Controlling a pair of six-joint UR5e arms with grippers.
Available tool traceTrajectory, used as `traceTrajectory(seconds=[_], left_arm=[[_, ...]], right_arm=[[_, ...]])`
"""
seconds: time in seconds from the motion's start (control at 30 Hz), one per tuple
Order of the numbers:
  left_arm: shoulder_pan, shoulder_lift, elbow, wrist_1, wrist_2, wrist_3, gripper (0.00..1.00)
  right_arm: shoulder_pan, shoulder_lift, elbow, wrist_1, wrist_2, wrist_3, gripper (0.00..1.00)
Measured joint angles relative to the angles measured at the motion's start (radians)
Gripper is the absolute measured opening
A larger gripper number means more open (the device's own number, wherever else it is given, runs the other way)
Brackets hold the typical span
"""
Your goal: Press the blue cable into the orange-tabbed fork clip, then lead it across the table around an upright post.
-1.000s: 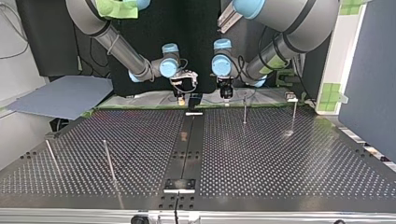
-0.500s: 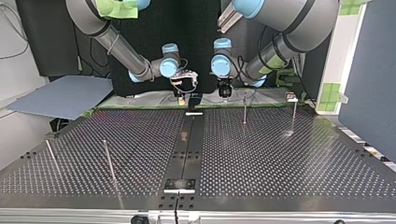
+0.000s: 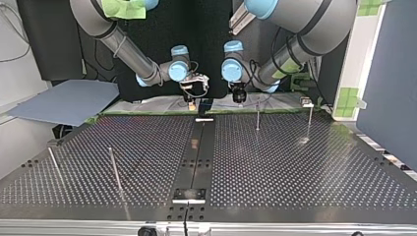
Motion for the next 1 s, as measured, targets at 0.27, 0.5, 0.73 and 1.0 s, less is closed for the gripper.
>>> traceTrajectory(seconds=[0.27, 0.5, 0.73, 1.0], left_arm=[[0.000, 0.000, 0.002, -0.002, 0.000, -0.002, 0.00], [0.000, 0.001, 0.008, -0.019, 0.019, -0.002, 0.06], [-0.009, 0.000, 0.025, -0.062, 0.044, -0.009, 0.37], [-0.019, 0.000, 0.034, -0.078, 0.072, -0.013, 0.98]], right_arm=[[-0.001, 0.000, 0.000, 0.001, 0.000, 0.000, 0.00], [-0.002, 0.001, 0.001, 0.001, 0.001, 0.000, 0.00], [-0.002, 0.001, 0.000, 0.000, 0.000, 0.000, 0.00], [-0.003, 0.002, 0.001, -0.001, 0.000, 0.000, 0.00]])
